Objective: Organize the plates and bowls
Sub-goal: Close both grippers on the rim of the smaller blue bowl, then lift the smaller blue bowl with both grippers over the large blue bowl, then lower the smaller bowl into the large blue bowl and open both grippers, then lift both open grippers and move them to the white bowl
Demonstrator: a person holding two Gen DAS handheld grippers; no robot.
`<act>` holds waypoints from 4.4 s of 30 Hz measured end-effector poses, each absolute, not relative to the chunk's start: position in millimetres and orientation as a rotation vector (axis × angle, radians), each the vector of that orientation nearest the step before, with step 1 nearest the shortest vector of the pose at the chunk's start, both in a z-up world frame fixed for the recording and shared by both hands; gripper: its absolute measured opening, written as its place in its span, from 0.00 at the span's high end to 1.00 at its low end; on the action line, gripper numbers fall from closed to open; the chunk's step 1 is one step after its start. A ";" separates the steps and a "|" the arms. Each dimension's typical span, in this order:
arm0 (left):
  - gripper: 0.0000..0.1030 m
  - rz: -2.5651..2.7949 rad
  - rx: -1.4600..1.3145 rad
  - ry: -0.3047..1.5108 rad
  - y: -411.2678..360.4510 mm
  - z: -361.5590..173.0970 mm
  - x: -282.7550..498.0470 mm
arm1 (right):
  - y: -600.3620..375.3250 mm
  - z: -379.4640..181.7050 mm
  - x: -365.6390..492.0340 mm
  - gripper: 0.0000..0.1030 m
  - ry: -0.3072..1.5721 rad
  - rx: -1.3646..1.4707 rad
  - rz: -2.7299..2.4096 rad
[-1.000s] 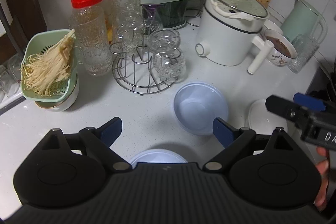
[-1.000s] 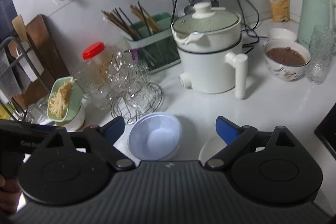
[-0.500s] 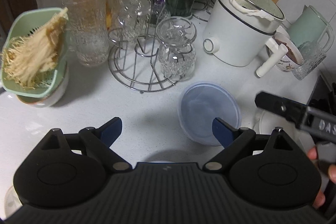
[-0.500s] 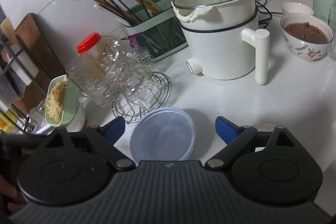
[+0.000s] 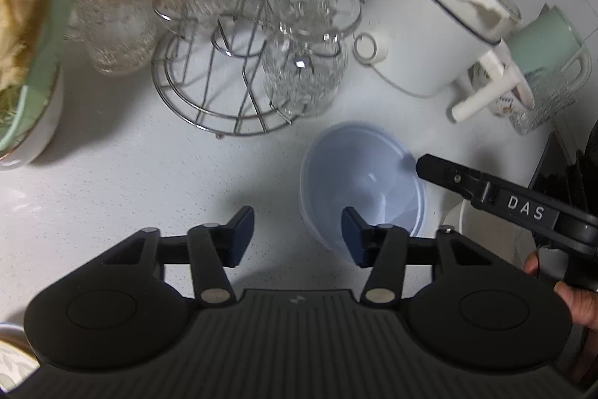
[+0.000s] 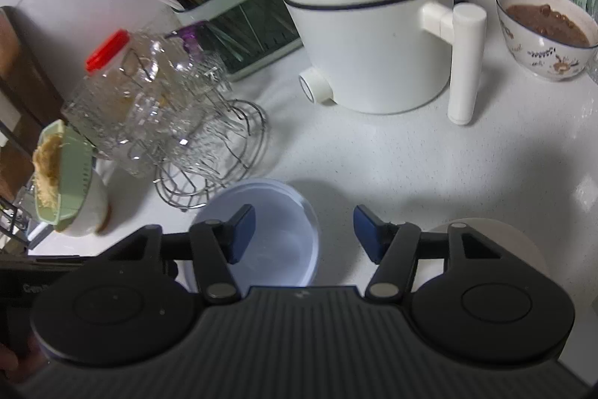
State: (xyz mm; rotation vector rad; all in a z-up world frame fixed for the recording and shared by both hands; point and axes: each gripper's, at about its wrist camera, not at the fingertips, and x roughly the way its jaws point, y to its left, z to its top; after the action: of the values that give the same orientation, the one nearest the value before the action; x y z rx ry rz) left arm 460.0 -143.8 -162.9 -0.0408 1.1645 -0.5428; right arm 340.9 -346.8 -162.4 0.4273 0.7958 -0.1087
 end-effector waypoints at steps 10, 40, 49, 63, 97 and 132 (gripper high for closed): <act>0.72 -0.572 -0.031 1.211 -160.8 -175.6 480.4 | -347.8 -175.9 359.4 0.58 0.839 0.431 -0.110; 0.78 -0.548 -0.101 1.153 -146.4 -114.3 444.5 | -336.3 -140.9 327.6 0.71 0.806 0.459 0.018; 0.77 -0.545 -0.129 1.118 -131.4 -88.7 414.3 | -330.2 -116.3 300.5 0.71 0.776 0.466 0.045; 0.77 -0.523 -0.221 1.102 -87.8 -65.9 371.2 | -305.4 -93.7 262.1 0.71 0.751 0.475 0.075; 0.77 -0.309 -0.257 1.183 -25.5 -132.0 352.3 | -224.1 -143.0 285.1 0.70 1.024 0.310 0.146; 0.52 -0.360 -0.168 1.009 -15.7 -51.2 333.0 | -222.9 -88.1 257.1 0.58 0.848 0.267 0.097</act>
State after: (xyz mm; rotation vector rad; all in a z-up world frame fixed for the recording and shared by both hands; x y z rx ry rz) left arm 333.0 -15.7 -51.2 -0.1675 1.0090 -0.3605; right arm 257.1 -222.9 -88.0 0.2671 0.8484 0.0968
